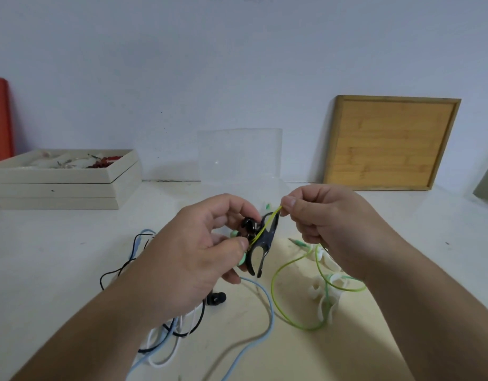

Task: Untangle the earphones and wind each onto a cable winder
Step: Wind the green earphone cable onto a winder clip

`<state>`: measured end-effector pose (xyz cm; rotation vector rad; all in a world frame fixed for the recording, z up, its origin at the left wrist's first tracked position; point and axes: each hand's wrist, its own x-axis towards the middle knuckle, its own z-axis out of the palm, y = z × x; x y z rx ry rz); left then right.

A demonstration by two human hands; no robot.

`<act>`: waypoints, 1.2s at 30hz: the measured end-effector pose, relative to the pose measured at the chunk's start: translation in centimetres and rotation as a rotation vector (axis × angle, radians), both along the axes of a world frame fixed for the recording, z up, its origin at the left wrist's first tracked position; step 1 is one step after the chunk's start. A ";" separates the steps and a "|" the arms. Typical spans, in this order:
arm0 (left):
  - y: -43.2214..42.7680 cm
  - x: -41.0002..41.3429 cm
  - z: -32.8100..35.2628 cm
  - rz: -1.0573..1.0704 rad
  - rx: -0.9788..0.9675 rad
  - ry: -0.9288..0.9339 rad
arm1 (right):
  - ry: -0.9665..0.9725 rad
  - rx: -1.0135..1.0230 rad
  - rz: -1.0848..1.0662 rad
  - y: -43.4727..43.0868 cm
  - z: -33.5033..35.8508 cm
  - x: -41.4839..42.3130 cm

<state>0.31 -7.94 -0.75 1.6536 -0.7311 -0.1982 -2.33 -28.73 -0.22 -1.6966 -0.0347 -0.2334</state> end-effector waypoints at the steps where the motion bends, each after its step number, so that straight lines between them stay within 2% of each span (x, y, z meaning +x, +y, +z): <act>1: -0.1 0.0 -0.1 0.024 -0.011 0.004 | 0.004 0.018 -0.002 0.0 0.1 0.0; 4: -0.1 0.0 -0.1 0.051 -0.035 0.006 | -0.006 0.042 -0.018 -0.2 0.2 -0.1; 10: -0.2 -0.5 0.2 -0.021 -0.091 0.035 | 0.079 -0.104 -0.005 0.9 -0.5 0.0; 14: -0.1 0.0 0.3 0.142 -0.178 0.026 | 0.147 -0.129 0.168 2.5 -1.1 -0.2; 18: 0.1 0.5 0.0 0.338 -0.153 -0.045 | 0.147 -0.198 0.260 3.9 -1.3 -0.5; 25: 0.0 0.5 -0.1 0.396 -0.120 -0.169 | 0.093 -0.297 0.349 3.5 -0.2 -1.2; 31: 0.2 0.6 -0.4 0.368 -0.023 -0.239 | 0.059 -0.199 0.327 2.4 1.2 -1.6; 34: 0.3 0.2 -0.3 0.321 0.052 -0.264 | -0.021 -0.120 0.345 2.4 1.5 -1.7; 36: 0.3 -0.1 -0.2 0.280 0.111 -0.279 | -0.086 -0.066 0.277 2.1 1.7 -1.8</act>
